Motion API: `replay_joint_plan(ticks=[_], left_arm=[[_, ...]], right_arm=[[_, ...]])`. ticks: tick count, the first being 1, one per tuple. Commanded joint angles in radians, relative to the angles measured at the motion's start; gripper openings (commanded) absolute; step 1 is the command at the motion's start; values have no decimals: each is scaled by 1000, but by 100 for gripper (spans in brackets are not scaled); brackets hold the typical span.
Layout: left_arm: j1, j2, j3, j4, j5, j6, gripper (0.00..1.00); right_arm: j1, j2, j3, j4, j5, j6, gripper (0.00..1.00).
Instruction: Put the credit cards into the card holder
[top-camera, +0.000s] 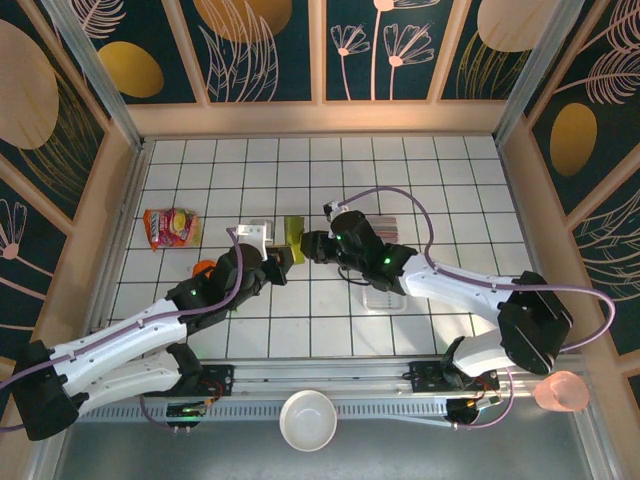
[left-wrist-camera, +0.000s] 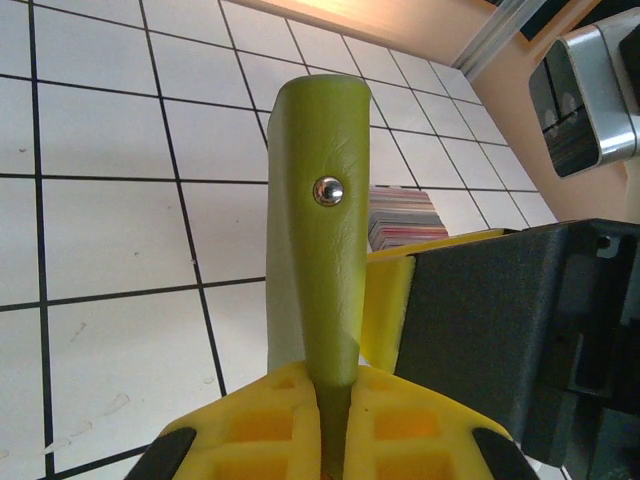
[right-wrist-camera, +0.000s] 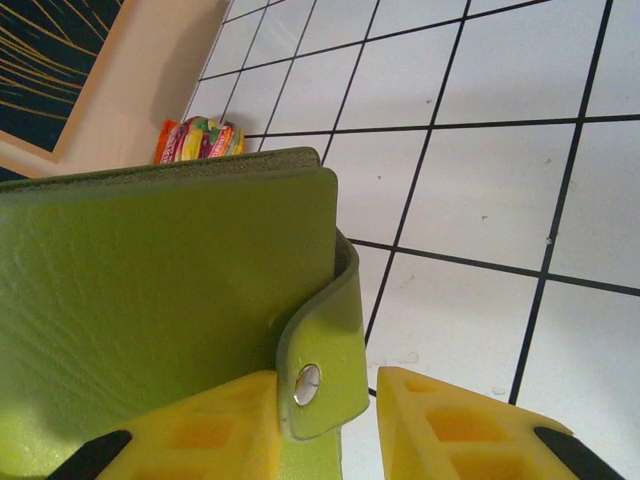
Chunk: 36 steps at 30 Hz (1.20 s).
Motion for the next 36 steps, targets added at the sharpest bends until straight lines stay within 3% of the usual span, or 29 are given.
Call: replay_joint_plan(ticks=[1, 5, 8, 15, 22, 29, 36], left_arm=[[-1, -4, 0, 61, 25, -1, 0], [-2, -2, 4, 61, 36, 2, 0], [-2, -9, 0, 56, 20, -3, 0], [-2, -19, -14, 15, -49, -34, 0], [-2, -13, -35, -8, -64, -65, 0], [-2, 10, -39, -13, -48, -84, 0], [-2, 38, -59, 3, -4, -117, 0]], right_arm=[[6, 21, 31, 2, 4, -17, 31], [5, 32, 37, -5, 4, -22, 21], [6, 33, 41, -34, 26, -21, 0], [5, -14, -10, -77, 164, 19, 0], [-14, -35, -62, -109, 226, 57, 0], [-17, -35, -94, -93, 229, 81, 0], [-2, -66, -120, 0, 133, 53, 0]])
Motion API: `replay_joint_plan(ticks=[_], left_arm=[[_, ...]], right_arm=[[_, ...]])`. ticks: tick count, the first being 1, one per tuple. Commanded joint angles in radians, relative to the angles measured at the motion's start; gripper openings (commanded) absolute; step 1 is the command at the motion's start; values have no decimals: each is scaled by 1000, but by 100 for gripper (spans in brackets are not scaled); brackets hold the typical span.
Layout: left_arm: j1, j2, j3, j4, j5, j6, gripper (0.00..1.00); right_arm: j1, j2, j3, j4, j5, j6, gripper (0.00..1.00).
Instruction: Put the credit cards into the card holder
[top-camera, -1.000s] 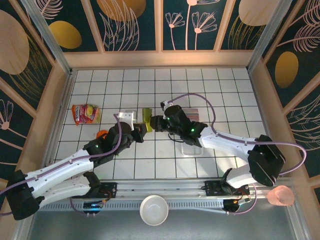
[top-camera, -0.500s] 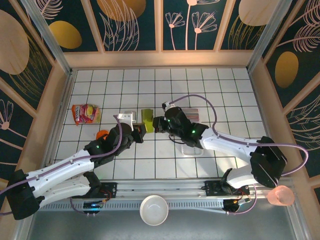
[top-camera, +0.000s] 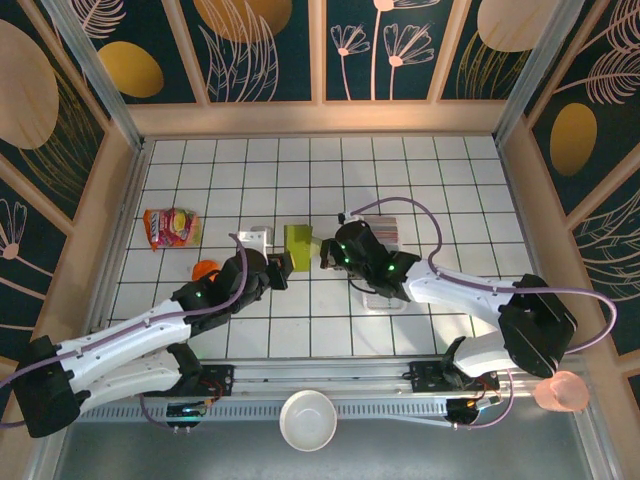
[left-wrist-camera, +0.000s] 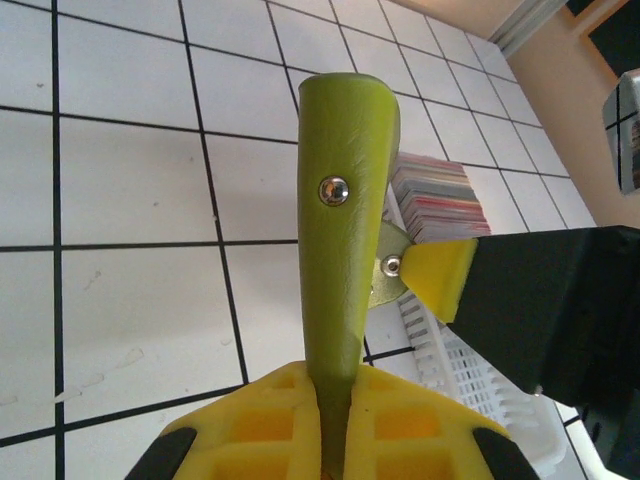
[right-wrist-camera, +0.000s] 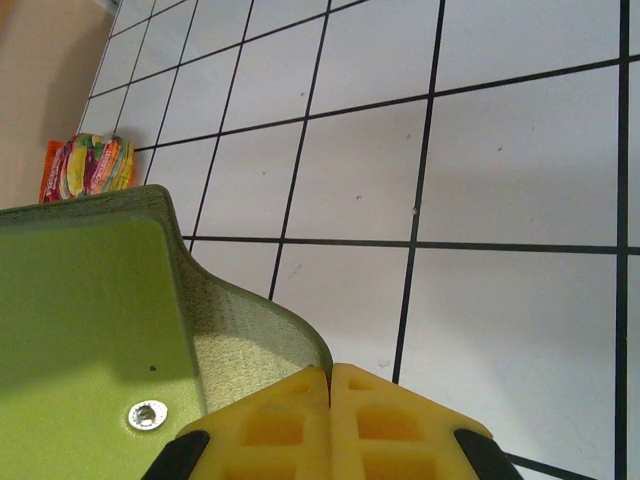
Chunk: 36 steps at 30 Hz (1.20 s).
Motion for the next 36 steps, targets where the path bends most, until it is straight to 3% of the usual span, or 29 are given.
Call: replay_joint_plan(ticks=[1, 7, 11, 14, 21, 25, 28, 33, 36], left_arm=[[2, 18, -18, 11, 12, -50, 0], [1, 77, -97, 124, 139, -152, 0], [1, 97, -146, 139, 146, -205, 0], [1, 118, -175, 142, 148, -224, 13], [1, 149, -177, 57, 91, -226, 55], [2, 121, -148, -17, 5, -199, 66], [1, 109, -130, -17, -2, -176, 71], [2, 120, -68, -26, -42, -141, 88], [6, 166, -25, -32, -47, -120, 91]], right_arm=[[10, -35, -21, 37, -15, -10, 0], [44, 9, -33, -6, -61, 6, 0], [51, 11, -86, 17, -72, 47, 0], [50, 19, -104, 17, -82, 62, 0], [55, 17, -111, 34, -124, 71, 0], [56, 0, -116, 56, -128, 81, 0], [65, -3, -111, 59, -159, 80, 0], [68, -6, -109, 44, -152, 83, 0], [69, -16, -114, 50, -149, 88, 0]])
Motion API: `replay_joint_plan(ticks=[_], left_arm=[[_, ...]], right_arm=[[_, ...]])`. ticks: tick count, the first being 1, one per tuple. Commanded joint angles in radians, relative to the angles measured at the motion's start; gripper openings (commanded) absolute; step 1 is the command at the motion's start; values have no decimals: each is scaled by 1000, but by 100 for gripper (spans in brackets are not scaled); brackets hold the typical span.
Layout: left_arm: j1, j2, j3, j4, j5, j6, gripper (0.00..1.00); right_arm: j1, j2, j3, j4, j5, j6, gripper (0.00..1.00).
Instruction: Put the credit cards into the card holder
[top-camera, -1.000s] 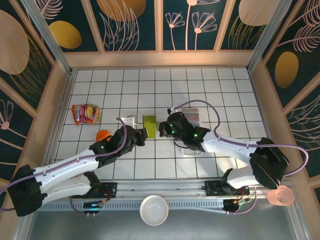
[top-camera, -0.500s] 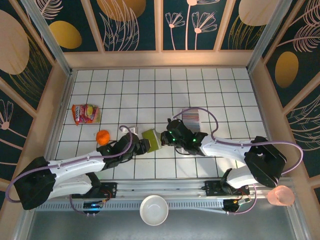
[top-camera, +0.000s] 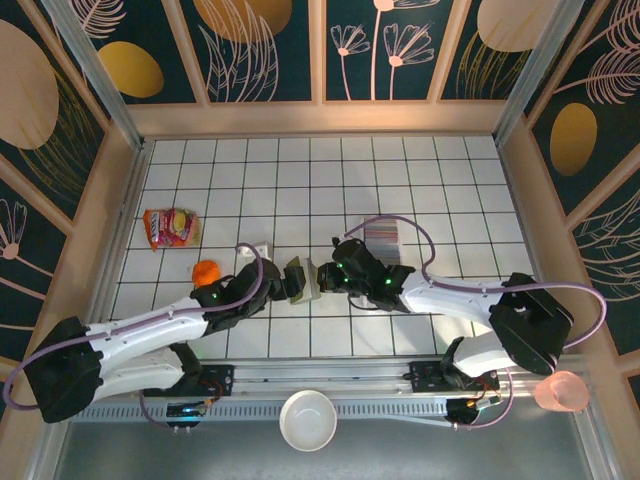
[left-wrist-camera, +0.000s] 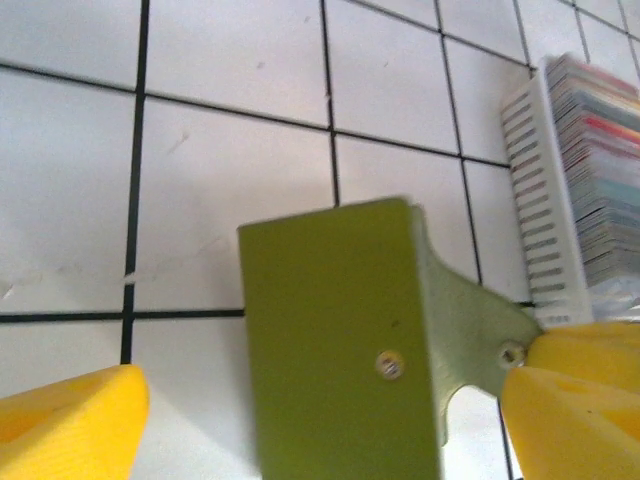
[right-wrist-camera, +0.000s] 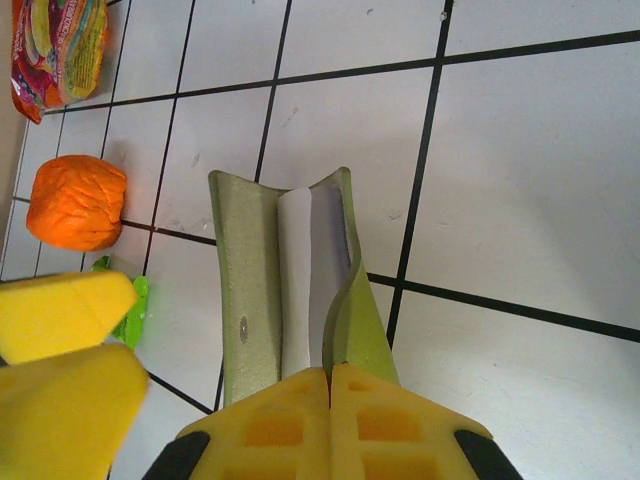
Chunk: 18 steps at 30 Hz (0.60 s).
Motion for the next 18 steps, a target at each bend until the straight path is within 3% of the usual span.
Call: replay_joint_plan(ticks=[1, 8, 18], left_arm=[[8, 52, 63, -26, -29, 45, 91], [33, 161, 98, -4, 20, 51, 91], [80, 168, 60, 30, 63, 59, 85]], right_arm=[[10, -40, -14, 27, -6, 17, 0], [15, -74, -23, 25, -3, 25, 0], [15, -94, -17, 4, 7, 20, 0]])
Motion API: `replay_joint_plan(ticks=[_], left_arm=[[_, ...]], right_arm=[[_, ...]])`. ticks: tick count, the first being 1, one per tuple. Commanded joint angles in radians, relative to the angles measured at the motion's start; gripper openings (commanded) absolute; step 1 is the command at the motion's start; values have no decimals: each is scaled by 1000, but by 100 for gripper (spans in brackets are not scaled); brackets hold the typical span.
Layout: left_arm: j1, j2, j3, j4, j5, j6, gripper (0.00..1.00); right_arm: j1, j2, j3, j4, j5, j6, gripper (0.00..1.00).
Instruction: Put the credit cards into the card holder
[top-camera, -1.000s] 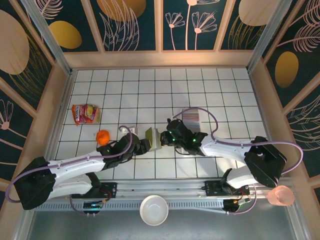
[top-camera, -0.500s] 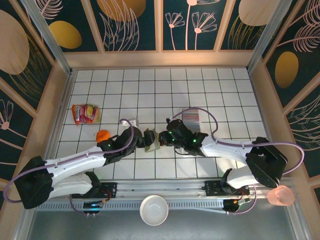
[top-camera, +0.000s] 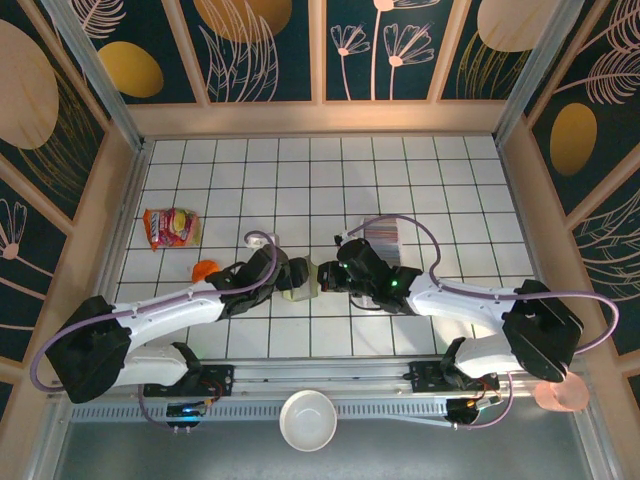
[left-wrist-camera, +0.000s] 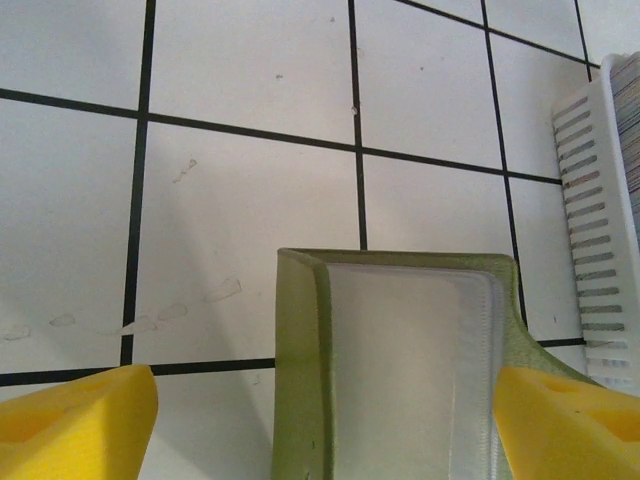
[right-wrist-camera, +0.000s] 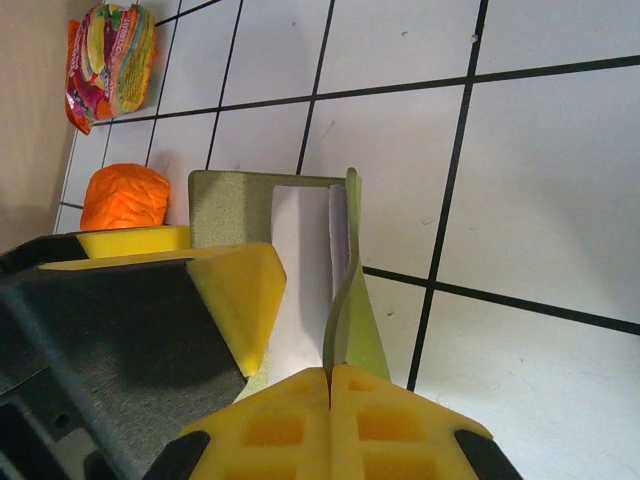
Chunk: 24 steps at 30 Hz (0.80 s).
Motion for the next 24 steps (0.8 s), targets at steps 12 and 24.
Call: replay_joint_plan(ticks=[12, 24], left_arm=[[42, 12, -38, -8, 5, 42, 74], [70, -11, -97, -5, -42, 39, 55]], right_arm=[[9, -18, 1, -14, 34, 11, 0], [6, -29, 11, -68, 71, 4, 0]])
